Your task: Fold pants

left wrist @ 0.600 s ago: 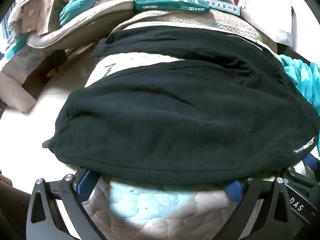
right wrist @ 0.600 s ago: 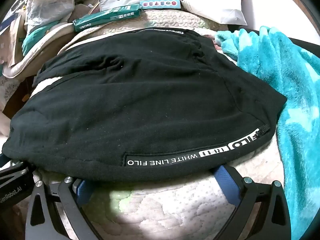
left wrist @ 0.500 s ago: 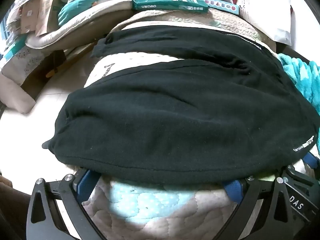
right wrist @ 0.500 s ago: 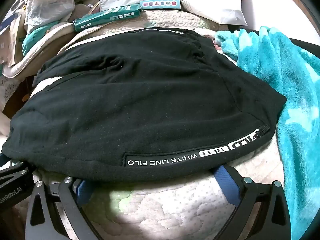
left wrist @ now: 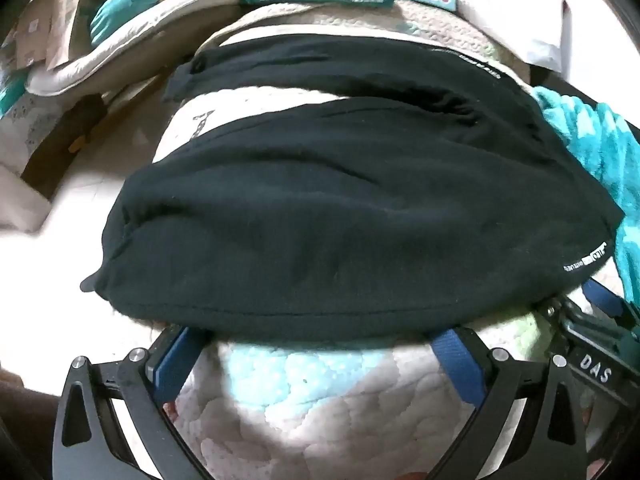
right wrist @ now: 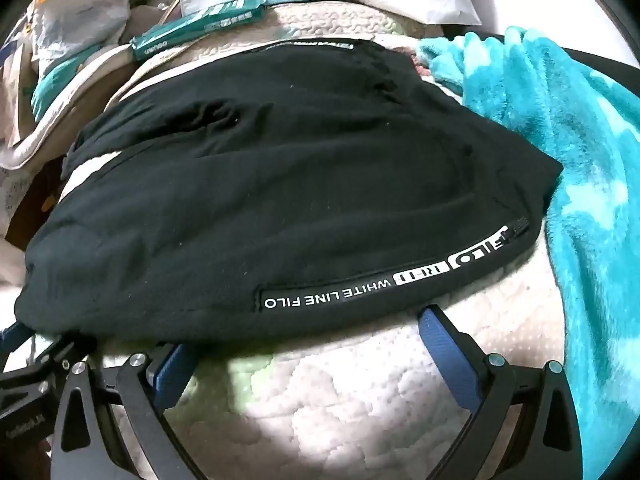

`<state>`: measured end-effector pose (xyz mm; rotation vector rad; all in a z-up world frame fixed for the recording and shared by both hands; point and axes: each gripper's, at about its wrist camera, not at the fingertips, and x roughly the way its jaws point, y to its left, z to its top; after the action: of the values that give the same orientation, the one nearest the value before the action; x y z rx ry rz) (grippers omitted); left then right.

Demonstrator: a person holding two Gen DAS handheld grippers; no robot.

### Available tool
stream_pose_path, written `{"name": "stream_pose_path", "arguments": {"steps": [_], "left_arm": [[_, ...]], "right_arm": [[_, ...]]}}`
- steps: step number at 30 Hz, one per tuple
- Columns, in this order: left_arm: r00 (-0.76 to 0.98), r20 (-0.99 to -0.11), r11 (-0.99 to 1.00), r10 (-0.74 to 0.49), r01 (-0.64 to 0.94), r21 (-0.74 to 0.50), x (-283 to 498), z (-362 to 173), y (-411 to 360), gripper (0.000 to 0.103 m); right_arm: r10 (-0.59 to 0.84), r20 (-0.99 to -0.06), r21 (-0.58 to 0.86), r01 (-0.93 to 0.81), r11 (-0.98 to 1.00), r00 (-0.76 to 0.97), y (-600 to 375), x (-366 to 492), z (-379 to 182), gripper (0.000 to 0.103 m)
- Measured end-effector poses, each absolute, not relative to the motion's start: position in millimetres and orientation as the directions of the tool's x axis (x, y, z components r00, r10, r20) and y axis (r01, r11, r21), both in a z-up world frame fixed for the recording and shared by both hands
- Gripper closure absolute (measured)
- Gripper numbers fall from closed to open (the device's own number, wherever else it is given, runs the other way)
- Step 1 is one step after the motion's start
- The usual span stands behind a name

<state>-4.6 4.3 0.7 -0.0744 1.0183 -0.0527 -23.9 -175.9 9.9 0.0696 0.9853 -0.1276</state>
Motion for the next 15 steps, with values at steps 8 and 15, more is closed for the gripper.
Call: {"name": "stream_pose_path", "arguments": {"steps": [8,15], "left_arm": [[0.552,-0.833,0.995,0.024,-0.093,-0.032,-20.3,2.3,-7.8,0.0],[0.614,-0.789,0.995,0.012,-0.085,-0.051,-36.1,0.8,-4.0,0.0]], "right_arm": [[-0.082,-0.822,-0.009,0.13,0.991,0.563,-171.5,-31.0,8.1,0.0],[-0.084,-0.819,-0.014,0.126,0.992,0.567,-172.2,-31.5,8.1,0.0]]}}
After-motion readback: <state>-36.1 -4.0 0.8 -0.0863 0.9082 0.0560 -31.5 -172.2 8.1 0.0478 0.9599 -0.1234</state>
